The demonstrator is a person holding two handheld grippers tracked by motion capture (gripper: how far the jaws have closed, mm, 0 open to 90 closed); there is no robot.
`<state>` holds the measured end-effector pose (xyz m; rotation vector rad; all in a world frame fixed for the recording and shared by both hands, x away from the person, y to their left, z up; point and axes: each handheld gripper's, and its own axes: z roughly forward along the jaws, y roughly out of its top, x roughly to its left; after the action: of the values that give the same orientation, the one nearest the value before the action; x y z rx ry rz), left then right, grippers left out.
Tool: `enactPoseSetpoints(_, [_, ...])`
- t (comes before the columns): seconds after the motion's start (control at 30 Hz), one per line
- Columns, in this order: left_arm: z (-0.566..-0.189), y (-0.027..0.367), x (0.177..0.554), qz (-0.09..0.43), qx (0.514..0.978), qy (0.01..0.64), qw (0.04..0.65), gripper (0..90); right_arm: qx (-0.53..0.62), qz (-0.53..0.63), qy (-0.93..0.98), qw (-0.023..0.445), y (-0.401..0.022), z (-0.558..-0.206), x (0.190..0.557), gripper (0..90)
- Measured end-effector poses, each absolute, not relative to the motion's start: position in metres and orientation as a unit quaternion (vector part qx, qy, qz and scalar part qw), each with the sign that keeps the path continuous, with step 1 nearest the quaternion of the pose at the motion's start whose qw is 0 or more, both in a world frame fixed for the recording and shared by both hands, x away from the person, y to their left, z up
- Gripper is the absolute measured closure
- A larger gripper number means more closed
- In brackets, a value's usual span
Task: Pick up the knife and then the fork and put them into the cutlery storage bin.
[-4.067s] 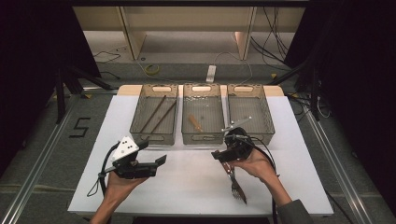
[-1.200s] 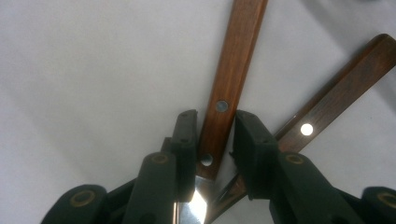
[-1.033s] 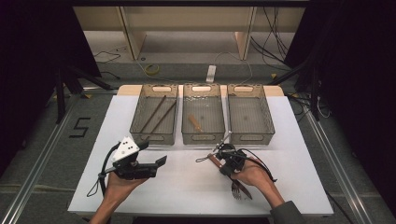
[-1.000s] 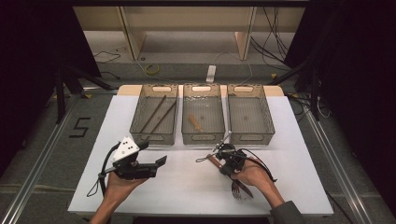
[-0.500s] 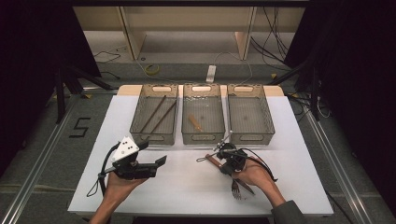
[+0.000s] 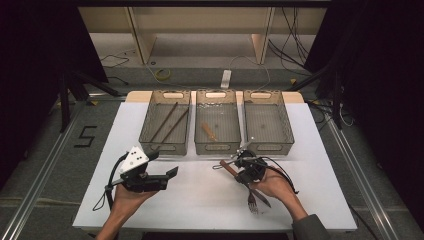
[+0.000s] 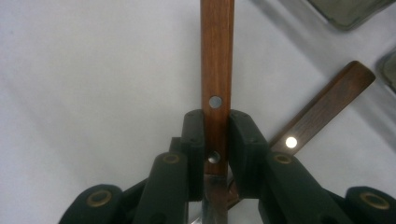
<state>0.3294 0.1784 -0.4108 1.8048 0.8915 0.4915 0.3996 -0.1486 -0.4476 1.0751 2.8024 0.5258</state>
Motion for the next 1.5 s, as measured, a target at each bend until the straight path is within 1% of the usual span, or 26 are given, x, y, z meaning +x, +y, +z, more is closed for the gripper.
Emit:
enactPoseSetpoints(0.47, [-0.411,0.178,0.330,0.204,0.750,0.371,0.508,15.5,0.365,0.212,0.905,0.048,-0.163,-0.436,0.404,77.5])
enactPoseSetpoints(0.7, [-0.411,0.178,0.330,0.204,0.750,0.371,0.509,15.5,0.372,0.240,0.895,0.046,-0.171,-0.424,0.404,77.5])
enactPoseSetpoints(0.83, [-0.411,0.178,0.330,0.204,0.749,0.372,0.509,15.5,0.378,0.262,0.886,0.052,-0.180,-0.414,0.406,77.4])
enactPoseSetpoints(1.13, [-0.412,0.179,0.331,0.205,0.749,0.373,0.507,15.5,0.401,0.310,0.858,0.081,-0.206,-0.382,0.416,77.4])
enactPoseSetpoints(1.5, [-0.411,0.179,0.331,0.205,0.747,0.376,0.509,15.5,0.428,0.330,0.835,0.101,-0.228,-0.357,0.437,77.4])
